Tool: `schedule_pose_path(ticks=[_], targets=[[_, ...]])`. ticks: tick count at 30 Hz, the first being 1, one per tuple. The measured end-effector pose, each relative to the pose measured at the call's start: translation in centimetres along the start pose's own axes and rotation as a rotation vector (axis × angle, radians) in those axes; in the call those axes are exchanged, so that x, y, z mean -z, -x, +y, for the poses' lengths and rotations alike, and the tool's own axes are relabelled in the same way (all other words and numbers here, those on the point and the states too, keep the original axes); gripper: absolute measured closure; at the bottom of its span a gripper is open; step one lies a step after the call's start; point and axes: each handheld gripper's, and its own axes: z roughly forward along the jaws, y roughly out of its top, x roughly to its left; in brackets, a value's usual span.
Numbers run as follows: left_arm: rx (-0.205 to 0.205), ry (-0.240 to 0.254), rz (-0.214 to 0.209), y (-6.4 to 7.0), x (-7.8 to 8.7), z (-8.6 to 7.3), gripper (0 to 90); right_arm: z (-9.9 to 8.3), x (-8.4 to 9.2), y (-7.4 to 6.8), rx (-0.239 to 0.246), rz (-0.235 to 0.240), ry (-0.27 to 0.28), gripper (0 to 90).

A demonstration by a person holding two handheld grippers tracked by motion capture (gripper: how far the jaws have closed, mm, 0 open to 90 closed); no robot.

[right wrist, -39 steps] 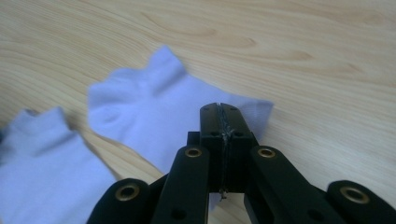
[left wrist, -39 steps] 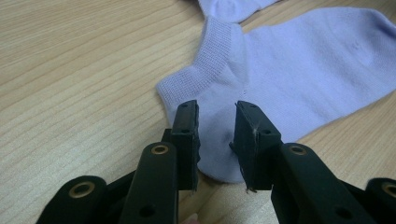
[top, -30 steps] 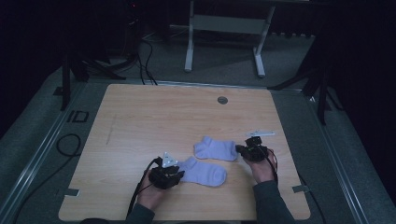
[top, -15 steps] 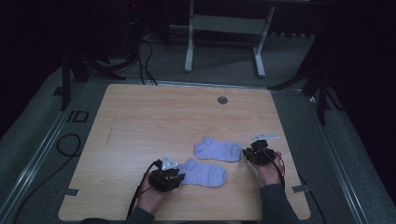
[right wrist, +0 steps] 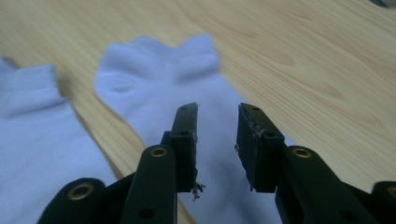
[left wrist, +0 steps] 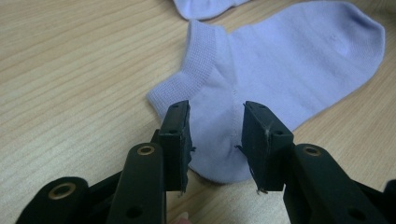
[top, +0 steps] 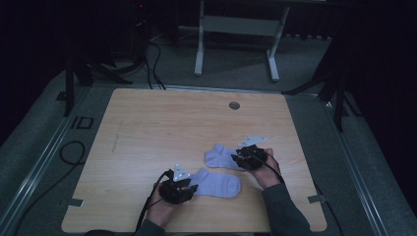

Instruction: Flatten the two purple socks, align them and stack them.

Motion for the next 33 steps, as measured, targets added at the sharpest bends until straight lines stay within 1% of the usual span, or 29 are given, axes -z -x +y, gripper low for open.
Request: schedule_pose_path(ticks=[2, 5, 7, 9, 11, 13, 14, 15, 16, 17, 18, 21, 23, 26, 27, 29, 33], targets=[[0.001, 0.006, -0.001, 0.0, 0.0, 0.1, 61.5, 0.5, -0.8, -0.5, 0.044, 0.029, -0.011, 66.9], [-0.005, 0.014, 0.001, 0.1, 0.1, 0.2, 61.2, 1.2, -2.0, -1.1, 0.080, 0.054, -0.035, 64.4], [-0.013, 0.021, 0.000, 0.3, 0.2, 0.4, 61.2, 1.7, -2.6, -1.4, 0.096, 0.069, -0.048, 62.0], [-0.027, 0.022, -0.007, 0.5, 0.1, 0.6, 61.2, 2.1, -3.2, -1.6, 0.110, 0.084, -0.056, 59.8], [-0.046, 0.024, -0.007, 0.9, 0.0, 0.8, 61.2, 2.5, -3.8, -1.7, 0.125, 0.093, -0.075, 58.0], [-0.062, 0.025, -0.019, 1.2, -0.1, 1.0, 61.3, 2.8, -4.5, -1.7, 0.122, 0.109, -0.100, 55.9], [-0.074, 0.023, -0.024, 1.4, -0.2, 1.1, 61.5, 2.8, -4.8, -1.6, 0.121, 0.110, -0.111, 55.8], [-0.086, 0.023, -0.027, 1.7, -0.4, 1.2, 61.7, 2.8, -5.2, -1.5, 0.112, 0.116, -0.129, 55.3], [-0.099, 0.020, -0.034, 1.9, -0.5, 1.3, 61.8, 2.8, -5.4, -1.2, 0.092, 0.138, -0.125, 55.6], [-0.108, 0.017, -0.042, 2.1, -0.7, 1.4, 62.2, 2.8, -5.5, -1.0, 0.061, 0.160, -0.125, 55.9], [-0.123, 0.012, -0.045, 2.3, -1.0, 1.5, 62.6, 2.9, -5.6, -0.8, 0.052, 0.165, -0.123, 57.2], [-0.142, 0.000, -0.053, 2.9, -1.7, 1.6, 63.8, 2.9, -5.6, -0.6, 0.059, 0.165, -0.126, 60.4], [-0.155, -0.011, -0.056, 3.2, -2.1, 1.6, 64.6, 2.9, -5.6, -0.6, 0.049, 0.160, -0.126, 63.5], [-0.163, -0.019, -0.059, 3.6, -2.6, 1.6, 65.6, 3.0, -5.6, -0.5, 0.047, 0.153, -0.131, 66.5], [-0.168, -0.016, -0.056, 3.6, -2.7, 1.6, 65.9, 3.0, -5.6, -0.5, 0.045, 0.151, -0.131, 67.3], [-0.165, -0.013, -0.053, 3.7, -2.9, 1.8, 66.7, 3.0, -5.6, -0.4, 0.043, 0.147, -0.134, 69.4], [-0.164, -0.008, -0.029, 3.9, -3.2, 2.0, 67.6, 3.0, -5.6, -0.3, 0.033, 0.139, -0.135, 74.4]])
